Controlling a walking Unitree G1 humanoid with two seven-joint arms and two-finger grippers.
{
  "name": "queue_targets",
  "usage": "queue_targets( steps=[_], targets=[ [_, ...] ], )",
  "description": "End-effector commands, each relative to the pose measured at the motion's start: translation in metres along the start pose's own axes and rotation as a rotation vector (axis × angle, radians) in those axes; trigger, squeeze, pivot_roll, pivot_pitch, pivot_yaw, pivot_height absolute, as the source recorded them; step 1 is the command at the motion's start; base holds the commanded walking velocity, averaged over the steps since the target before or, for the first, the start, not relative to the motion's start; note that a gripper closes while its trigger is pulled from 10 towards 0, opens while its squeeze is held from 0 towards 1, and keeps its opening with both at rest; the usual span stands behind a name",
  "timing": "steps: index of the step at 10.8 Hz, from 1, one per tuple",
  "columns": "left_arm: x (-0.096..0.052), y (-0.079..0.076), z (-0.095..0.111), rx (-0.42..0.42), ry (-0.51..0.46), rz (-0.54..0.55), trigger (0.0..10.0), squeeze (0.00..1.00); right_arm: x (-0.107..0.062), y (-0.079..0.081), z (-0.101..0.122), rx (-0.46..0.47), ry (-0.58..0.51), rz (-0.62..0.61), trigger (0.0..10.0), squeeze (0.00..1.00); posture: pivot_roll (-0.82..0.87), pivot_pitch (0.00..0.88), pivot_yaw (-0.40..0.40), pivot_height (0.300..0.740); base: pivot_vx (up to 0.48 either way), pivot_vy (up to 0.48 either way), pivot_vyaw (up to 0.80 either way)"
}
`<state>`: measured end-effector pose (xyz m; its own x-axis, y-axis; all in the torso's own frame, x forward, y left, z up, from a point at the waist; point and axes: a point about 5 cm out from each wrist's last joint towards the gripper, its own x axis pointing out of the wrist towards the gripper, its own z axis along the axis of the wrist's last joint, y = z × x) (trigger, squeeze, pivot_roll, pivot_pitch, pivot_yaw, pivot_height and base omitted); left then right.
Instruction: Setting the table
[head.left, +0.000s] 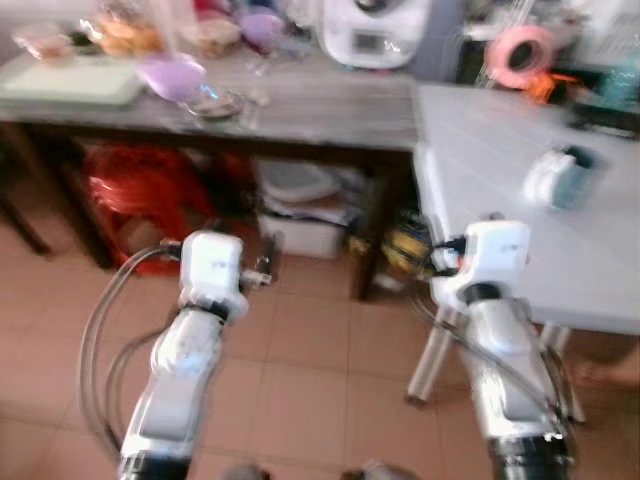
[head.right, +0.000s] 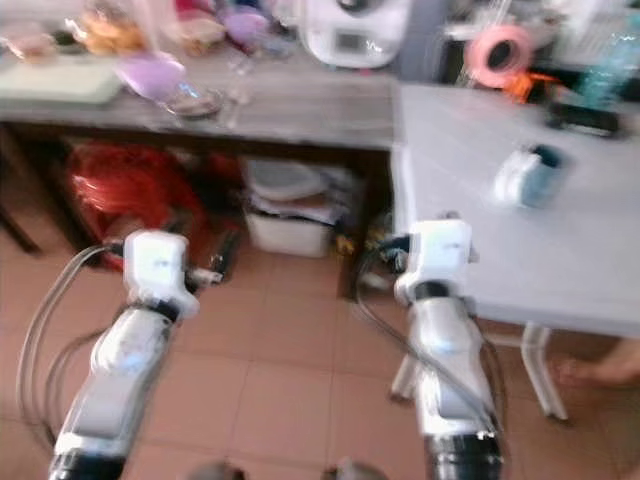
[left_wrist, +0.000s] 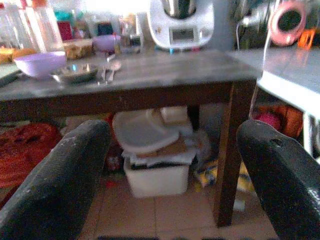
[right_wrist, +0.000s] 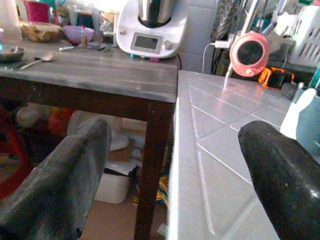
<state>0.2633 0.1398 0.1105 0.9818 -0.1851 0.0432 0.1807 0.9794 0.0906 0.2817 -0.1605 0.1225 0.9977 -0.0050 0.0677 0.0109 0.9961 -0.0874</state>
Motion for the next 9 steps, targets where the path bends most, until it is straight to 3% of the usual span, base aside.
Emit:
queue_targets(
  steps=[1, 6, 9],
  targets=[
    [0.0014, -0.0023, 0.0038, 0.0, -0.017, -0.009, 10.0, 0.0, 0.0007, -0.0074, 0.0029, -0.015, -0.012, -0.023, 10.0, 0.0, 0.03, 0.0, 0.008, 0.74, 0.0, -0.442, 0.0],
    [0.0023, -0.0035, 0.0047, -0.004, -0.019, -0.01, 10.0, 0.0, -0.0012, -0.0086, -0.0014, -0.033, 0.005, -0.048, 10.0, 0.0, 0.03, 0.0, 0.01, 0.74, 0.0, -0.433, 0.0],
    [0.0005, -0.0066, 0.0051, -0.021, -0.03, -0.034, 10.0, 0.0, -0.002, -0.0111, -0.0034, -0.02, 0.014, -0.057, 10.0, 0.0, 0.03, 0.0, 0.012, 0.74, 0.0, 0.0, 0.0]
  ],
)
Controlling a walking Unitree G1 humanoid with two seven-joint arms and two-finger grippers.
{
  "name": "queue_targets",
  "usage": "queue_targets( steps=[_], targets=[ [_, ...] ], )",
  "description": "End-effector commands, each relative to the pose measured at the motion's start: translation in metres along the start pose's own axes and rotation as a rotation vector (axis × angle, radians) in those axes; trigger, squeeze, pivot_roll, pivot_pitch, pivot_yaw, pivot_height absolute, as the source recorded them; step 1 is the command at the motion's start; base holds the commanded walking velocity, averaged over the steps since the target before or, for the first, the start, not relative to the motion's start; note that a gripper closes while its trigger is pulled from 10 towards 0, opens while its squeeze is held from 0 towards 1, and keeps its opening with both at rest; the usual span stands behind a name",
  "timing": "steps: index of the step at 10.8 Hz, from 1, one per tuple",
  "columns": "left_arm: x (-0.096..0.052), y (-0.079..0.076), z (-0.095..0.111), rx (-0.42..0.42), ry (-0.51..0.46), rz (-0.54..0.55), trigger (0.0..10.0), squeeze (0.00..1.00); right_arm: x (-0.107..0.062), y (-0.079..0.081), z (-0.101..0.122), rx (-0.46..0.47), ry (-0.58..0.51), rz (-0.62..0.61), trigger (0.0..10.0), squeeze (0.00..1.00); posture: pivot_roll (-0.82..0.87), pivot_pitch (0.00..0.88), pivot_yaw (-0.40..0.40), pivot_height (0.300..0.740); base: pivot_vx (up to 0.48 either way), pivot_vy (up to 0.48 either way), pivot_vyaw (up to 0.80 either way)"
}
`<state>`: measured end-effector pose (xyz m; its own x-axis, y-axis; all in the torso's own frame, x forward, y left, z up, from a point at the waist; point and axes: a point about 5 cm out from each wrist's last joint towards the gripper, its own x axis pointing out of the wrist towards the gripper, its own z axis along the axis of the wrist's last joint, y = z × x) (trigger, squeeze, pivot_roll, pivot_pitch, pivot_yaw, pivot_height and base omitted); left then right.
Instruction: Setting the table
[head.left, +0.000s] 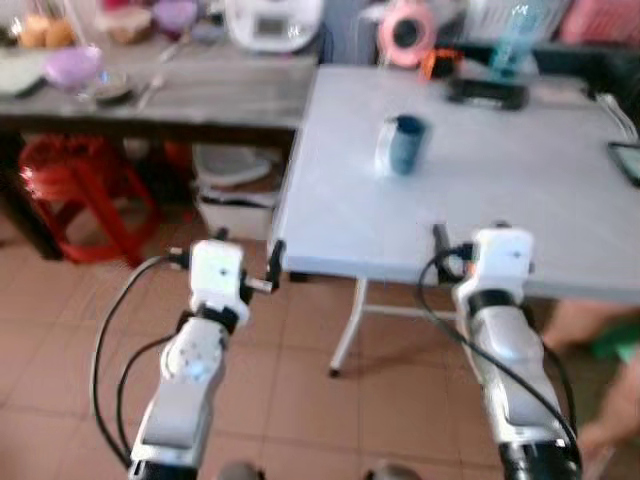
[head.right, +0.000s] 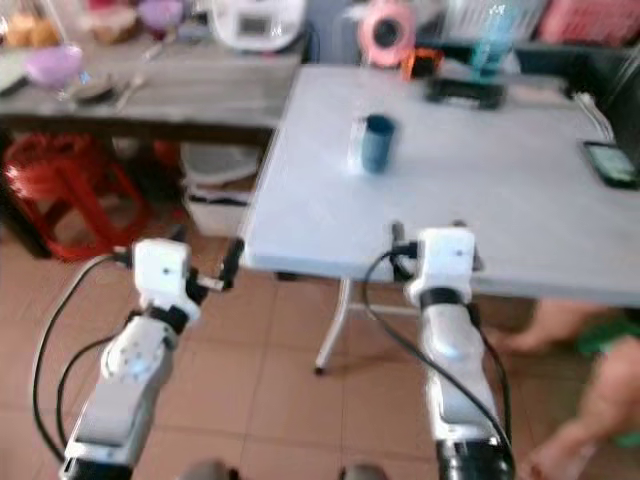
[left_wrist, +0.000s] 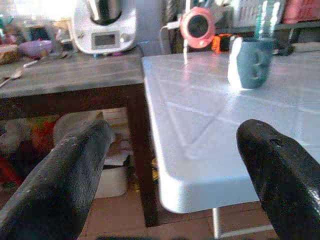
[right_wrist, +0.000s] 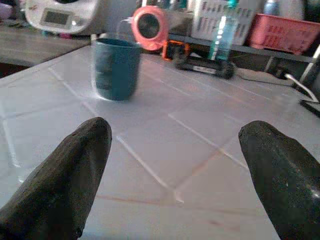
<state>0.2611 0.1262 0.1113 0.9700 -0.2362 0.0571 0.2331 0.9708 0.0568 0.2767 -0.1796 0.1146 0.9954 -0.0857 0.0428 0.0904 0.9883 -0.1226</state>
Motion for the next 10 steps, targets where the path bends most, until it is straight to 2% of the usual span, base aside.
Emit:
queue_targets(
  steps=[1, 10],
  targets=[
    [0.0002, 0.0059, 0.0053, 0.012, -0.023, 0.007, 10.0, 0.0, 0.0034, 0.0092, 0.0075, 0.022, -0.026, 0.026, 10.0, 0.0, 0.03, 0.0, 0.012, 0.74, 0.0, 0.0, 0.0],
    [0.0015, 0.0023, 0.0069, 0.007, -0.033, -0.022, 10.0, 0.0, 0.0062, 0.0109, 0.0076, 0.015, -0.025, 0.039, 10.0, 0.0, 0.03, 0.0, 0.014, 0.74, 0.329, 0.0, 0.0]
  ],
)
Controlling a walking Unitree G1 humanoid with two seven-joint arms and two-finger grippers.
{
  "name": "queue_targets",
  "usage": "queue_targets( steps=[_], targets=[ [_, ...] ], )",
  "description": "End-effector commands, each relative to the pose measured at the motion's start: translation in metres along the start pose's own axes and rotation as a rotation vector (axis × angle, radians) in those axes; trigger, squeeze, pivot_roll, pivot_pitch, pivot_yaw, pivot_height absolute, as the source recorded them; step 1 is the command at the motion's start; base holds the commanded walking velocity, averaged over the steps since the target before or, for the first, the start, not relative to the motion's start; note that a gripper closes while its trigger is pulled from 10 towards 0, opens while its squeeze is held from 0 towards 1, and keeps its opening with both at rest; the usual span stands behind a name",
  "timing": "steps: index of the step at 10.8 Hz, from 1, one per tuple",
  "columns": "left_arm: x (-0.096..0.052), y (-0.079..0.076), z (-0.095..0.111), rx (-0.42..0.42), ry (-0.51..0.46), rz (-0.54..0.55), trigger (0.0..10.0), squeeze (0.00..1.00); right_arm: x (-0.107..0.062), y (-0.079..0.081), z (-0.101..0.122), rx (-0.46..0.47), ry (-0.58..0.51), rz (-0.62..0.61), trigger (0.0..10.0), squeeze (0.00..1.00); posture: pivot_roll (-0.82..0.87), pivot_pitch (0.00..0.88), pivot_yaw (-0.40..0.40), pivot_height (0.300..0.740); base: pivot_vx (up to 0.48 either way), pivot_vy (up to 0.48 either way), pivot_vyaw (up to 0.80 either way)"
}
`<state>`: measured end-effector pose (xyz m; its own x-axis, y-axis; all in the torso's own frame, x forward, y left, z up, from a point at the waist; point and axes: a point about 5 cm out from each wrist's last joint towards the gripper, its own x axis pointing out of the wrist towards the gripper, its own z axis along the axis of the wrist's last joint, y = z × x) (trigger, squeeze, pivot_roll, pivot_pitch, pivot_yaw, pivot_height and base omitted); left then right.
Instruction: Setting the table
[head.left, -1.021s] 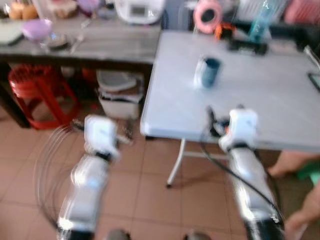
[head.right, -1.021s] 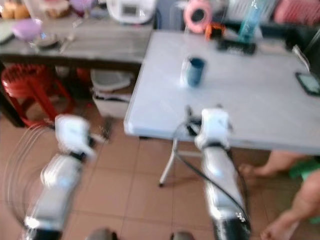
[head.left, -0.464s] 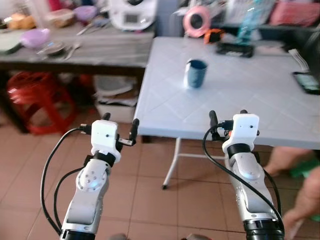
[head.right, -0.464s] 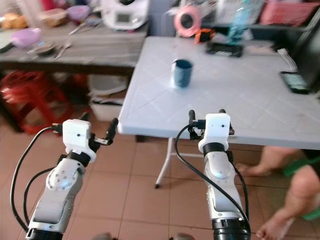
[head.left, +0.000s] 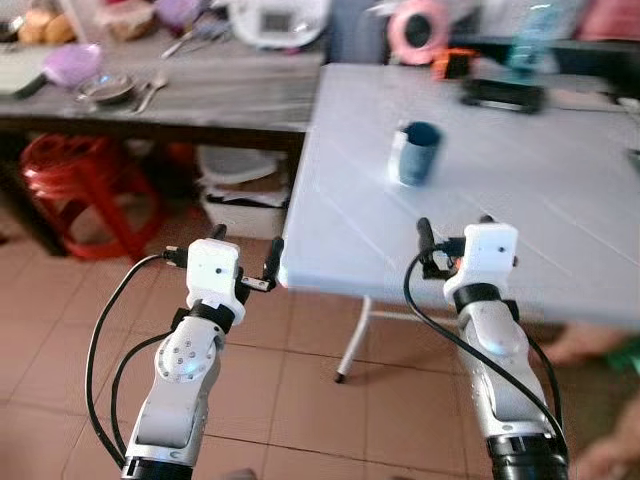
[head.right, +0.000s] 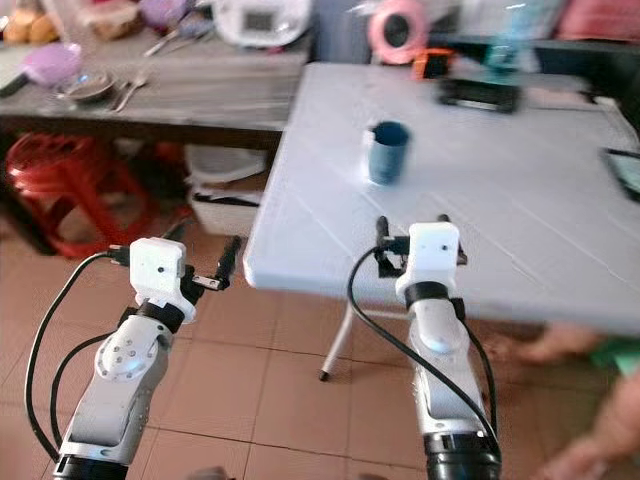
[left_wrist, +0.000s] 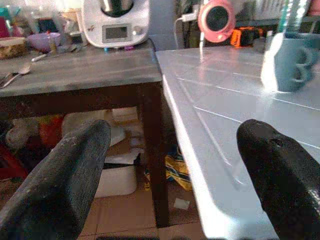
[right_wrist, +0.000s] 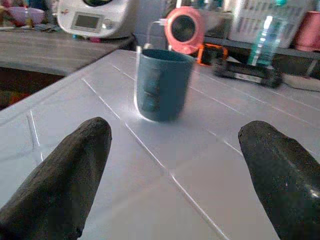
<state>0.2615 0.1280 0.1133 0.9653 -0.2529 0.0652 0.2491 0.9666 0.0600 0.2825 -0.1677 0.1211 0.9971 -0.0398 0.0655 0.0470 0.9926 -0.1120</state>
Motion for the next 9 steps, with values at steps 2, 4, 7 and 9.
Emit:
queue_targets(
  steps=[2, 4, 7, 9],
  targets=[
    [0.002, -0.0013, 0.0053, 0.004, -0.026, -0.009, 10.0, 0.0, 0.0018, -0.0004, 0.0, 0.0, 0.004, -0.002, 10.0, 0.0, 0.03, 0.0, 0.012, 0.74, 0.343, 0.0, 0.0],
    [0.0016, -0.0015, 0.0052, 0.003, -0.024, -0.006, 10.0, 0.0, 0.0, 0.0011, -0.0015, 0.002, 0.011, 0.004, 10.0, 0.0, 0.03, 0.0, 0.01, 0.74, 0.326, 0.0, 0.0],
    [0.0014, -0.0014, 0.0046, 0.003, -0.018, -0.002, 10.0, 0.0, 0.0, 0.0016, -0.002, 0.002, 0.017, 0.008, 10.0, 0.0, 0.03, 0.0, 0.006, 0.74, 0.3, 0.0, 0.0],
    [0.0018, 0.0007, 0.005, 0.011, -0.011, 0.012, 10.0, 0.0, -0.0002, 0.0028, -0.0038, -0.001, 0.027, 0.015, 10.0, 0.0, 0.03, 0.0, 0.008, 0.74, 0.0, 0.0, 0.0]
  ],
)
